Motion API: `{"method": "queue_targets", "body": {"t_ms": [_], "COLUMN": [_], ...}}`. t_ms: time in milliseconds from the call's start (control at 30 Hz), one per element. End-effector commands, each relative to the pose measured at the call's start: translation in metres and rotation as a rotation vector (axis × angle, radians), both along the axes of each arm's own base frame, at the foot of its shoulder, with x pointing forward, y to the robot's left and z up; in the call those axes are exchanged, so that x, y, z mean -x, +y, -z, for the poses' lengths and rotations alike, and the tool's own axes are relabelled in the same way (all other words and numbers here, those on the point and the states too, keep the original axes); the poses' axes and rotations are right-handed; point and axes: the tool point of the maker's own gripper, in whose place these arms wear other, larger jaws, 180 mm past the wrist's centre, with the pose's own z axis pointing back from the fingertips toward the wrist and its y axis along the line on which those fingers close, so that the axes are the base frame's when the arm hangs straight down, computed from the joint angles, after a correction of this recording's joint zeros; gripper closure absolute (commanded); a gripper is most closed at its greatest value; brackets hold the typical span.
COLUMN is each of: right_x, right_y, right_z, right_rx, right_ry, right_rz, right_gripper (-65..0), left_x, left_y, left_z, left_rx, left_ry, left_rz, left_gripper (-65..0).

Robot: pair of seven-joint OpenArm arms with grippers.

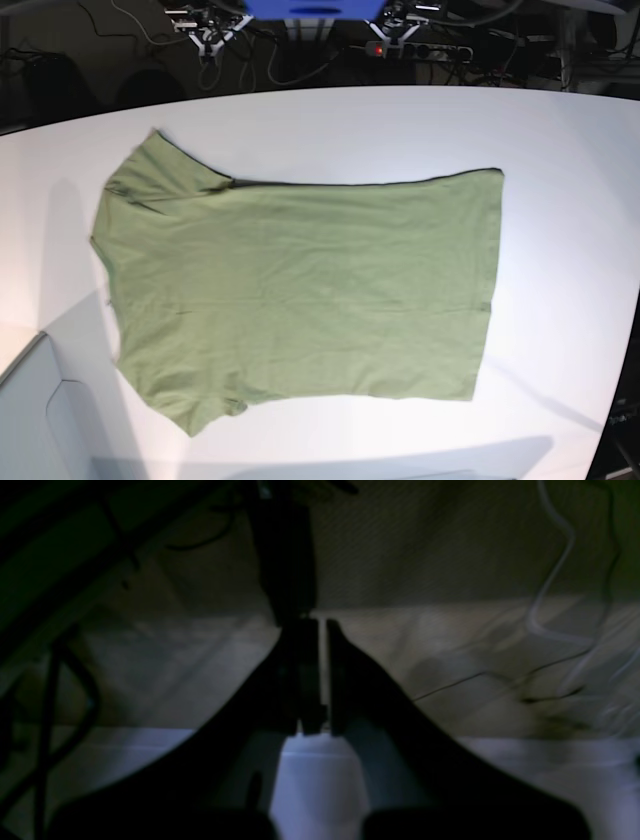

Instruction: Fold the T-shirt properly

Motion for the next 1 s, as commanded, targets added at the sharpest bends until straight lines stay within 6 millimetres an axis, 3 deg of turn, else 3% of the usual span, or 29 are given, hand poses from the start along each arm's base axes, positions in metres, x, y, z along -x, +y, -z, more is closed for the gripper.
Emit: {"method": "queue_targets", "body": {"t_ms": [0, 133, 700, 967], "right_x": [0.003, 0.012, 0.012, 0.05], "right_y": [0.0, 0.002, 0.001, -0.009], "right_z": [-0.001, -0.001, -0.001, -0.016], "right_rx": [-0.014, -0.017, -0.015, -0.005], "right_ry": [0.006, 0.046, 0.043, 0.011], "right_rz": [-0.035, -0.107, -0.105, -0.123], "right_gripper": [0.0, 0.0, -0.1, 0.0], "left_x": [0.005, 0.006, 0.013, 0.043], "left_y": [-0.003, -0.003, -0.003, 0.01], "left_z": [-0.001, -0.001, -0.001, -0.016], "left_rx": [0.008, 0.008, 0.008, -0.011], "left_ry": [0.005, 0.007, 0.017, -0.029], "left_rz": [0.004, 0.004, 0.004, 0.002], "left_gripper": [0.0, 0.0, 0.0, 0.0]}}
